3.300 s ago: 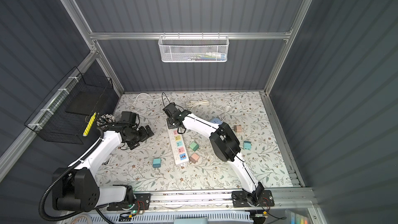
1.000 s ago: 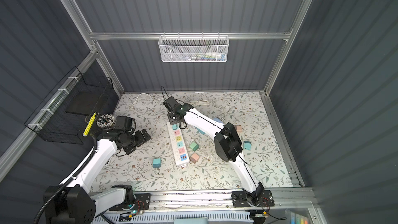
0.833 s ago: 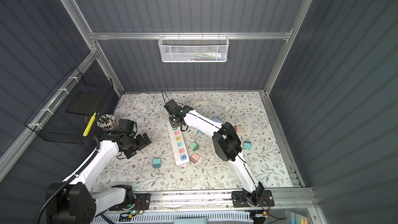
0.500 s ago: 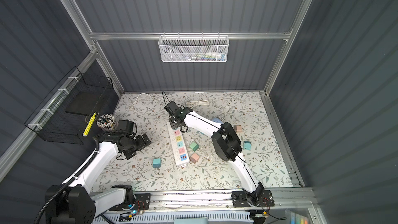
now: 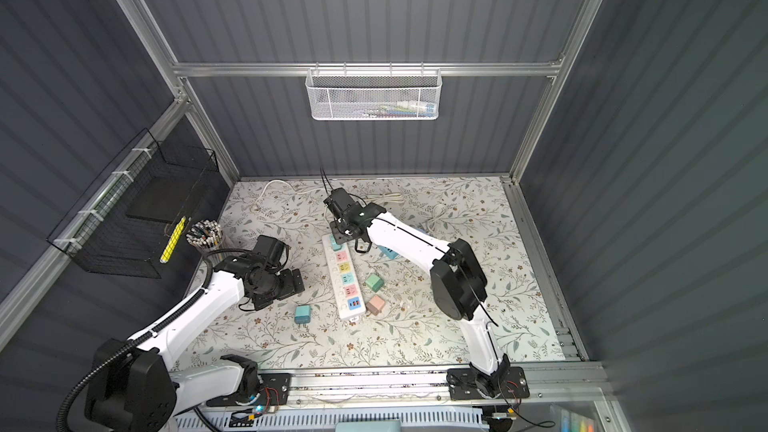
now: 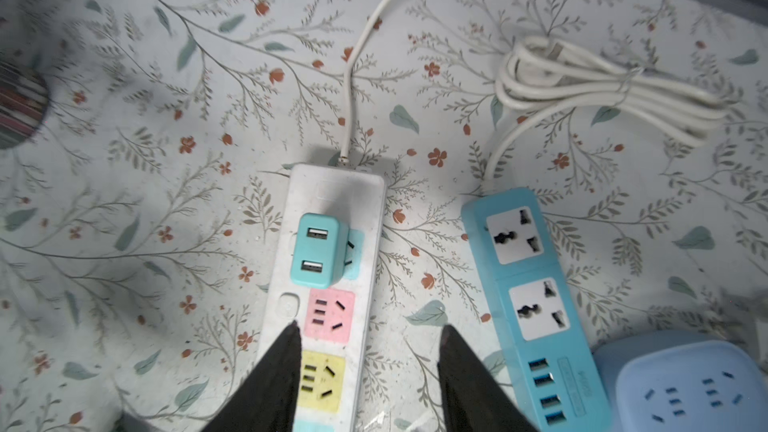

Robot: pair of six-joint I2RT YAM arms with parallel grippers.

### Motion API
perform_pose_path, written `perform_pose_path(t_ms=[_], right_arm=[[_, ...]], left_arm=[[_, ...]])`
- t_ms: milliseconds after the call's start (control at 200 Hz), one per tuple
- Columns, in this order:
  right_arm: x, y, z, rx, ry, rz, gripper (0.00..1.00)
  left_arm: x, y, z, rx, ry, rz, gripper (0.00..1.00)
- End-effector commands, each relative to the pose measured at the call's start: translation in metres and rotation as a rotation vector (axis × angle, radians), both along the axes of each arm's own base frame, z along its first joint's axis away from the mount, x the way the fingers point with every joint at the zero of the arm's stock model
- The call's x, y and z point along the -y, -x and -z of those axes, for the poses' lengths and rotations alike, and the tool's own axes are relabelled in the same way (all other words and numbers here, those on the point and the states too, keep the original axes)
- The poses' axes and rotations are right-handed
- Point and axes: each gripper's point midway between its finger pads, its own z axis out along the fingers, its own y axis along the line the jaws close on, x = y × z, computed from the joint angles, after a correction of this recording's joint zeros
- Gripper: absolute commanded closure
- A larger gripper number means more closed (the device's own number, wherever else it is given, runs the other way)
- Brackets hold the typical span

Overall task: Insert the plug
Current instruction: 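Open the right gripper and lift it off the plugged charger, then grasp the second teal cube charger with the left gripper and lift it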

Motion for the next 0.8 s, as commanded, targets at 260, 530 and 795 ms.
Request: perform_pose_path(t_ms=[260, 530, 795], right_arm=[[0.028, 0.021, 0.000, 0.004, -0.022, 0.017, 0.44], [0.036, 0.029, 0.001, -0.002, -0.042, 0.020, 0.44], [0.041, 0.029, -0.001, 0.003, -0.036, 0.017, 0.44]], left_arm=[[0.022, 0.045, 0.025, -0.149, -0.094, 0.128, 0.21], [0.031, 0.055, 0.057, -0.207, -0.100, 0.138, 0.28], [0.031, 0.041, 0.062, -0.178, -0.147, 0.146, 0.45]])
